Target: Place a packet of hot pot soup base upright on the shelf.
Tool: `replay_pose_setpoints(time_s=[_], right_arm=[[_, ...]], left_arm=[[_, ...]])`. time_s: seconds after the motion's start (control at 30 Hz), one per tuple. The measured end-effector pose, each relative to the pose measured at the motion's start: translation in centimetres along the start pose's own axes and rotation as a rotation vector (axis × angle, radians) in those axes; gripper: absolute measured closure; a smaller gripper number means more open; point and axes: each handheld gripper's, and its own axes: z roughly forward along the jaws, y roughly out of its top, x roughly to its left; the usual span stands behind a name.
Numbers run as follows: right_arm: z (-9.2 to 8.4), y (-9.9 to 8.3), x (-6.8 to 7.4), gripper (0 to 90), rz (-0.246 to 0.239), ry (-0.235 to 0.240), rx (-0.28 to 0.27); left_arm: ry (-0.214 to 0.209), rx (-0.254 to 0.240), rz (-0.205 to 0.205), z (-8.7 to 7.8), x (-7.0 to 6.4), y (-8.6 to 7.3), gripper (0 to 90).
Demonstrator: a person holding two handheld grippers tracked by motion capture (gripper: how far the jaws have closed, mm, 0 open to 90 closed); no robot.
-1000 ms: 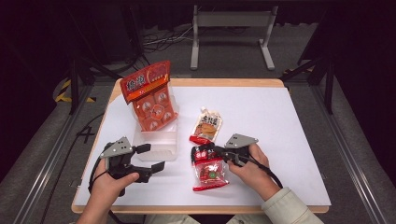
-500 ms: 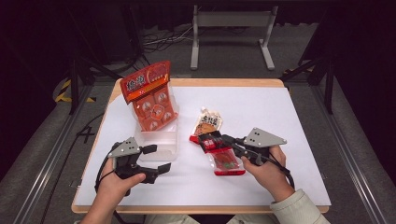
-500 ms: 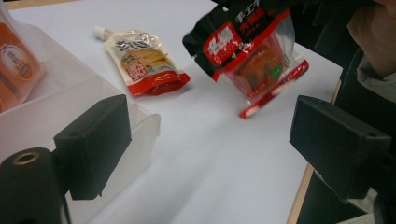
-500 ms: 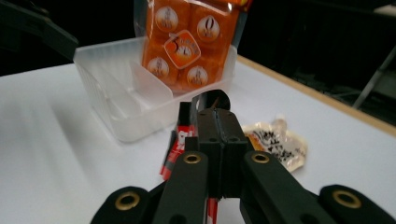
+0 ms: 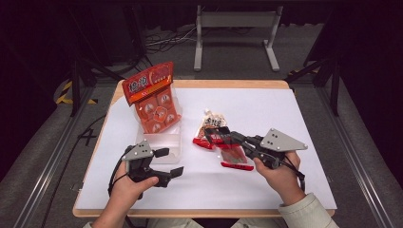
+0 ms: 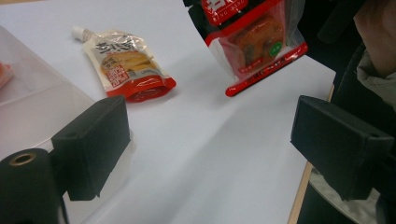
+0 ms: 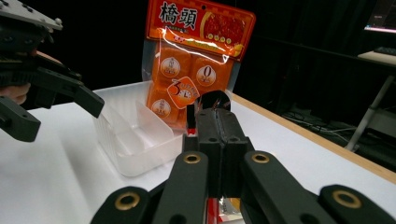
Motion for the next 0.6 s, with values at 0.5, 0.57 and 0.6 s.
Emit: replay_pose_setpoints(time_s=[0.5,0.57,0.6], right_arm=[[-1.2,1.0,0.2,90.0,-0.001,0.027,-0.094],[-1.4,1.1,0.3,90.0,0.000,0.032,-0.106],[-1.4,1.1,0.3,90.0,0.004,0.033,-0.111]], left_arm=[[-0.022,-0.064,0.013,2.0,-0.6,0.6,7.7],[-0.023,-0.065,0.022,2.4,-0.7,0.6,7.8],[-0.034,-0.065,0.020,2.5,-0.7,0.6,7.9]])
